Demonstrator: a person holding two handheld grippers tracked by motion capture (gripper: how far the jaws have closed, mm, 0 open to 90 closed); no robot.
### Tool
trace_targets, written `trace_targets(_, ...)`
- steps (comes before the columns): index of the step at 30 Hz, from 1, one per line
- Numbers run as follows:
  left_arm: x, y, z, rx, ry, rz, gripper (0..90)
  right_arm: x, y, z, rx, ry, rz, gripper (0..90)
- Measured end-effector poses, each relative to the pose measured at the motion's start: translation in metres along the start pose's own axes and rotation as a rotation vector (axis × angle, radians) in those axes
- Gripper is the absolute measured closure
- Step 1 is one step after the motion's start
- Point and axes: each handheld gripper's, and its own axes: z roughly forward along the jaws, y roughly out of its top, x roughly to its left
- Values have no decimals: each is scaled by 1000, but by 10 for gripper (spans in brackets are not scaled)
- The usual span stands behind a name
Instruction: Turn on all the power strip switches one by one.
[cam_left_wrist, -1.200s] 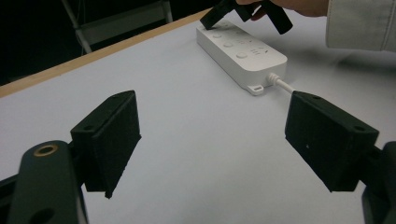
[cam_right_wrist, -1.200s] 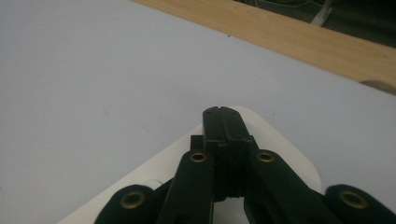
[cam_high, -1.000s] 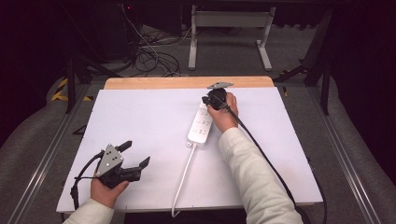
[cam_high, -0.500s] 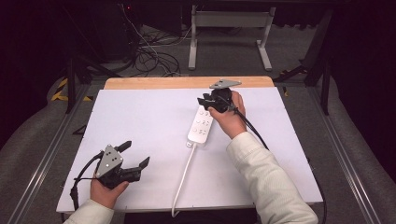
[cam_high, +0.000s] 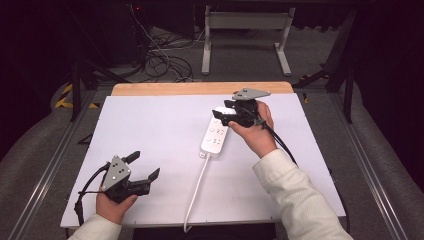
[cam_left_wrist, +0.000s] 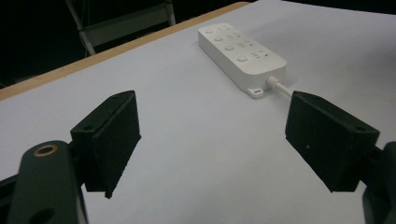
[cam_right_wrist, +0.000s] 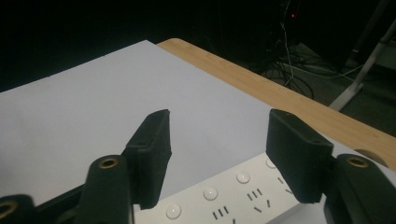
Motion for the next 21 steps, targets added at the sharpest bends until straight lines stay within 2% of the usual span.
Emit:
trace_targets(3,0,-1,-4,-5,2,-2,181,2,-4,-15,-4,8,7,359)
trace_targets(4,1,-1,-5,-4,1,-4,180,3,-6,-20,-23,21,6,357)
trace_targets(8,2,-3,-9,-6,2,-15,179,6,-16,-40,-65,44,-29,304)
trace_targets(10,2,-3,-10,-8,3,-20,178,6,-23,-49,-74,57,-19,258)
trace_targets(14,1,-4,-12,-4,9,-4,169,4,-41,-66,-84,79,10,200)
trace_targets(16,0,-5,-12,-5,9,-10,166,2,-50,-74,-88,79,25,188)
trace_targets(21,-1,-6,-13,-4,20,17,163,-2,-74,-89,-99,89,64,164)
